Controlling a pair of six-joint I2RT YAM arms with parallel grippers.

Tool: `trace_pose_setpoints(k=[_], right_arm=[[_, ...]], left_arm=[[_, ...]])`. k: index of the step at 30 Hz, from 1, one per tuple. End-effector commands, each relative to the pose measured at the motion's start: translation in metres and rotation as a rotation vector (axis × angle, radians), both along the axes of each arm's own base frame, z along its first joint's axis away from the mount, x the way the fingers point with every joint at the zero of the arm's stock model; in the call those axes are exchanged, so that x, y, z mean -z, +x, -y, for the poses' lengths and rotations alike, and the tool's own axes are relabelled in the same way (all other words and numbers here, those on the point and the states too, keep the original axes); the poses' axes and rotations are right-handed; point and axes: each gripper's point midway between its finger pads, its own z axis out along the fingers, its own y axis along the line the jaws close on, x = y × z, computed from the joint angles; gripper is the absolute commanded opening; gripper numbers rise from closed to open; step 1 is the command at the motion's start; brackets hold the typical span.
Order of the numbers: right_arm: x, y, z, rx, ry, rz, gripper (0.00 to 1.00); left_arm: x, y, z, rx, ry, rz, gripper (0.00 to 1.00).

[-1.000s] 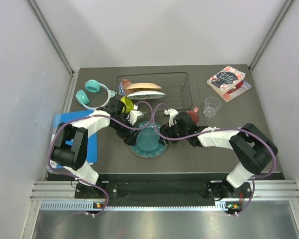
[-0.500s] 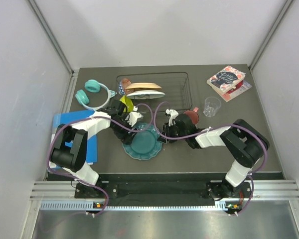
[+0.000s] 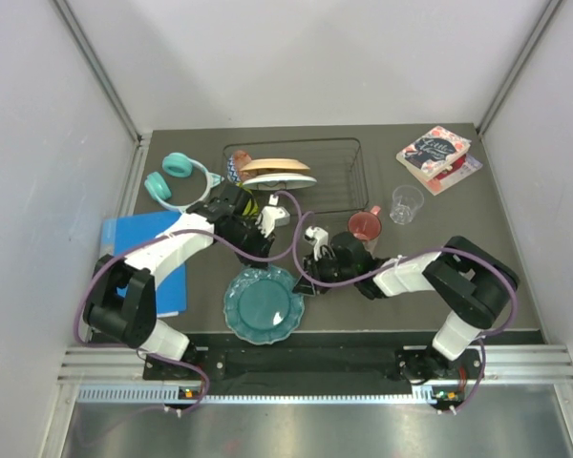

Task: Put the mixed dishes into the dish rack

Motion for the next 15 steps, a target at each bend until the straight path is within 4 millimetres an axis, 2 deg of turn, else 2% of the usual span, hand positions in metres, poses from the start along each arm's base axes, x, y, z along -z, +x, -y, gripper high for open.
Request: trace_pose_setpoints(k=[1, 3, 6, 9, 11, 12, 14, 15], right_arm=[[-0.028, 0.004, -0.016, -0.064, 0.072, 0.109, 0.00], [-0.025, 0.001, -0.016, -0.071, 0.057, 0.120, 0.00], [-0.025, 0.001, -0.012, -0.063, 0.035, 0.148, 0.00], [-0.033, 0.006, -0.009, -0.056, 0.019, 0.192, 0.00], [-0.049, 0.014, -0.012, -0.041, 0.022, 0.247, 0.00], [-0.051, 0.015, -0.011, -0.047, 0.006, 0.276, 0.00], [-0.075, 0.022, -0.015, -0.026, 0.014, 0.356, 0.00], [-0.078, 0.023, -0.014, -0.029, 0.000, 0.381, 0.00]], left_arm=[[-0.022, -0.010, 0.001, 0.000, -0.045, -0.017, 0.23], [-0.024, -0.011, -0.007, -0.002, -0.025, 0.000, 0.25], [-0.034, -0.006, -0.034, -0.039, -0.014, 0.035, 0.27], [-0.034, -0.016, -0.057, 0.013, 0.018, 0.045, 0.28], [-0.025, -0.028, -0.069, 0.075, 0.062, 0.035, 0.33], [-0.023, -0.030, -0.071, 0.085, 0.067, 0.029, 0.45], [-0.022, -0.036, -0.072, 0.117, 0.062, 0.009, 0.57], [-0.022, -0.038, -0.068, 0.124, 0.038, -0.011, 0.67]])
